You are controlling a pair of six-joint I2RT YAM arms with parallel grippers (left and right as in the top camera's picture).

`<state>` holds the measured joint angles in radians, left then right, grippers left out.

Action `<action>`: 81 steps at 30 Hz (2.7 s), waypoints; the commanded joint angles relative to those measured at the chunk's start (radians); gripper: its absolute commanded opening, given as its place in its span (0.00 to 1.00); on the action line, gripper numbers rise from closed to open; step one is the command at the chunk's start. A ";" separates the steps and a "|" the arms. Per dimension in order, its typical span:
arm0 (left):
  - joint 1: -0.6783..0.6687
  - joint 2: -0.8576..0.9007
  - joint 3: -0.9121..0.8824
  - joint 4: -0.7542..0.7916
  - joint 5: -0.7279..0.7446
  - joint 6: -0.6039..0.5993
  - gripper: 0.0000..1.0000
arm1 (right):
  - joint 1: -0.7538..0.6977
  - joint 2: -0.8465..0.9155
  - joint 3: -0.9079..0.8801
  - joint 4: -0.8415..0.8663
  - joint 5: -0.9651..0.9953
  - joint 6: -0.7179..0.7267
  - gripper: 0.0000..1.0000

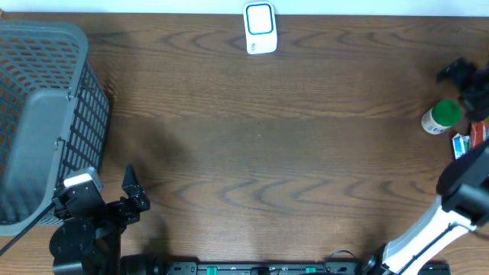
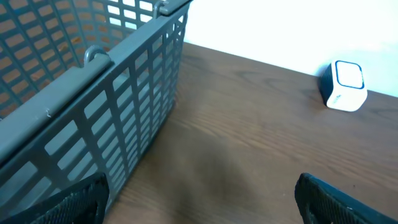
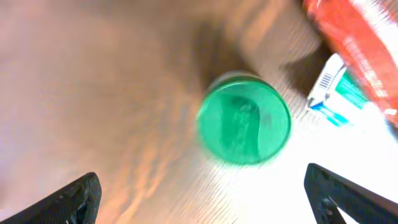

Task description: Scan the item barcode

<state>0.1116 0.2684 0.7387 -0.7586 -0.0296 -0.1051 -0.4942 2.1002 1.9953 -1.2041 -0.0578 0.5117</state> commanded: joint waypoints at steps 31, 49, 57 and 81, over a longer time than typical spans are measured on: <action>0.005 -0.001 0.002 0.003 -0.008 -0.005 0.96 | 0.748 -0.898 0.074 -0.196 0.012 -0.256 0.99; 0.005 -0.001 0.002 0.003 -0.008 -0.005 0.96 | 0.529 -1.103 -0.205 0.257 0.297 -0.256 0.99; 0.005 -0.001 0.002 0.003 -0.008 -0.005 0.96 | 0.520 -1.421 -0.750 0.642 0.317 -0.226 0.99; 0.005 -0.001 0.002 0.003 -0.008 -0.005 0.96 | 0.468 -2.031 -1.840 1.476 0.330 -0.108 0.99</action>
<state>0.1116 0.2684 0.7387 -0.7586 -0.0296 -0.1051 -0.0151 0.1150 0.2173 0.2497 0.2607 0.3904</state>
